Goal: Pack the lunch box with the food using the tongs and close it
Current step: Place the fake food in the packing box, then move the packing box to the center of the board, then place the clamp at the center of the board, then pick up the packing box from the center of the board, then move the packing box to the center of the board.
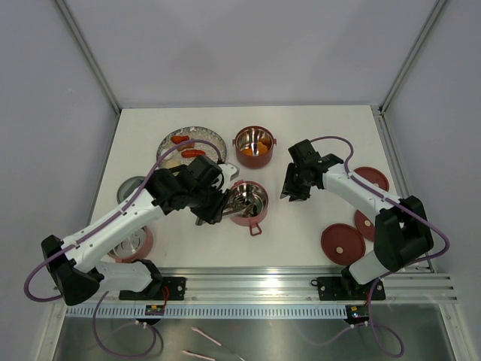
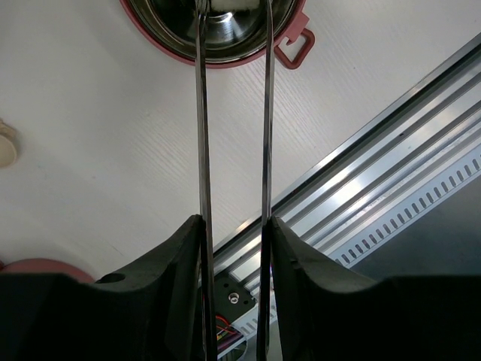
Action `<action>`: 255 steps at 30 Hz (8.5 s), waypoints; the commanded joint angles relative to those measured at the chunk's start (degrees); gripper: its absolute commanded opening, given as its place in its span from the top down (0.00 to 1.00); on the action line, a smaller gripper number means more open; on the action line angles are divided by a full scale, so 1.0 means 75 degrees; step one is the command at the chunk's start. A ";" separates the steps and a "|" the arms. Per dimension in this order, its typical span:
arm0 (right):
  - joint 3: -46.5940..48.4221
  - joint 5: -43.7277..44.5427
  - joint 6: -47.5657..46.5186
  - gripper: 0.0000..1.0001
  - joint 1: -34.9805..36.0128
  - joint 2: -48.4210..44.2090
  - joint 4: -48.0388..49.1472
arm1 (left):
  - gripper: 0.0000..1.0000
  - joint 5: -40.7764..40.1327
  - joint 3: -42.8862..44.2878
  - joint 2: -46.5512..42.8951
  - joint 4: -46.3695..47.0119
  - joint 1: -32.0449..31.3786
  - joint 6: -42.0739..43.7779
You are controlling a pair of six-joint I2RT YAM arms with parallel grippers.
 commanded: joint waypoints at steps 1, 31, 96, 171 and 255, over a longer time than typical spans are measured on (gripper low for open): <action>-0.0044 0.0172 0.0008 0.58 0.0062 -0.0191 0.0061 | 0.58 -0.0096 0.0263 -0.0008 0.0189 -0.0059 0.0008; 0.1126 0.0126 -0.1127 0.60 0.1490 -0.0790 0.0858 | 1.00 -0.2592 0.1024 -0.0792 -0.0654 0.2271 -0.1621; 0.3097 0.0149 -0.1550 0.58 0.2899 0.2400 0.0811 | 1.00 0.0899 -0.0077 -0.1625 0.0294 0.5812 -0.0977; 0.0753 0.0606 -0.1773 0.54 -0.1016 -0.1246 0.0541 | 0.27 -0.3225 -0.3113 -0.1250 0.1562 0.1054 -0.3836; 0.0706 0.1986 -0.1316 0.57 -0.0885 0.1215 -0.0044 | 1.00 -0.1972 0.2946 0.3180 0.0857 0.1124 -0.2360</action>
